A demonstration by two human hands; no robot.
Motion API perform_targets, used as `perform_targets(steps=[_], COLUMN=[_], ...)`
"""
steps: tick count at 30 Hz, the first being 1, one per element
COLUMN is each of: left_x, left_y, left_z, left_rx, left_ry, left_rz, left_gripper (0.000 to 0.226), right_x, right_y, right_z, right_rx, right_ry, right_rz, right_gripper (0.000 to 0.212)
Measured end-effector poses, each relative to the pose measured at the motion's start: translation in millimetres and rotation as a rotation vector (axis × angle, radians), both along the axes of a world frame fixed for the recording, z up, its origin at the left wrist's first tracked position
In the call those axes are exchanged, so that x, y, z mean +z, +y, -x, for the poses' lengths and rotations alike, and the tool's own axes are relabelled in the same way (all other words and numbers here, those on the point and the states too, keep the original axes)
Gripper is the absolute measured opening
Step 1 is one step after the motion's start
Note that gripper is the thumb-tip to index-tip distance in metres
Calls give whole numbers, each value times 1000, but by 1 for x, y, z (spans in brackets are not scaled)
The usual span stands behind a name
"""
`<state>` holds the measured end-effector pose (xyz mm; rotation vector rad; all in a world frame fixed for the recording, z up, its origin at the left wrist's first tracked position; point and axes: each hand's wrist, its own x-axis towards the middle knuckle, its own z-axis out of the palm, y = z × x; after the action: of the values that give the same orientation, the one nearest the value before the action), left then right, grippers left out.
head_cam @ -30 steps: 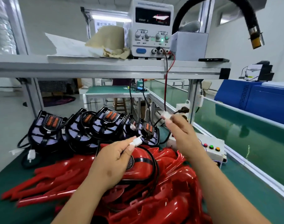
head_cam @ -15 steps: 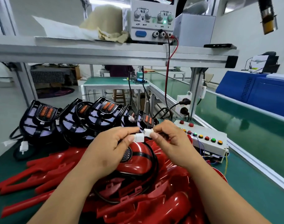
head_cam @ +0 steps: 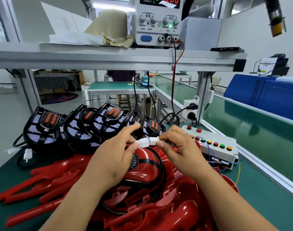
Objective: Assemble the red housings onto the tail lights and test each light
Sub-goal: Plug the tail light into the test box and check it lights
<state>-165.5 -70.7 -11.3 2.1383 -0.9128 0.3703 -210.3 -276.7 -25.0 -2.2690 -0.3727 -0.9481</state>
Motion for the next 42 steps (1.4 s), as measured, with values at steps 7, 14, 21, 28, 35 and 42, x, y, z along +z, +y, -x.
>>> perform_targets(steps=[7, 14, 21, 28, 35, 42], left_x=[0, -1, 4, 3, 1, 2], left_y=[3, 3, 4, -1, -4, -5], left_z=[-4, -6, -6, 0, 1, 4], left_rx=[-90, -83, -114, -137, -92, -79], left_ry=[22, 5, 20, -6, 45, 19], left_rz=[71, 137, 106, 169, 159, 160], left_gripper=[35, 30, 35, 42, 31, 27], right_x=[2, 2, 3, 4, 9, 8], right_y=[-1, -3, -1, 1, -9, 0], right_z=[2, 2, 2, 2, 3, 3], right_rx=[21, 24, 1, 28, 26, 81], right_ry=[34, -1, -36, -37, 61, 73], right_rz=[23, 69, 56, 67, 133, 111], right_gripper=[9, 17, 17, 16, 21, 21])
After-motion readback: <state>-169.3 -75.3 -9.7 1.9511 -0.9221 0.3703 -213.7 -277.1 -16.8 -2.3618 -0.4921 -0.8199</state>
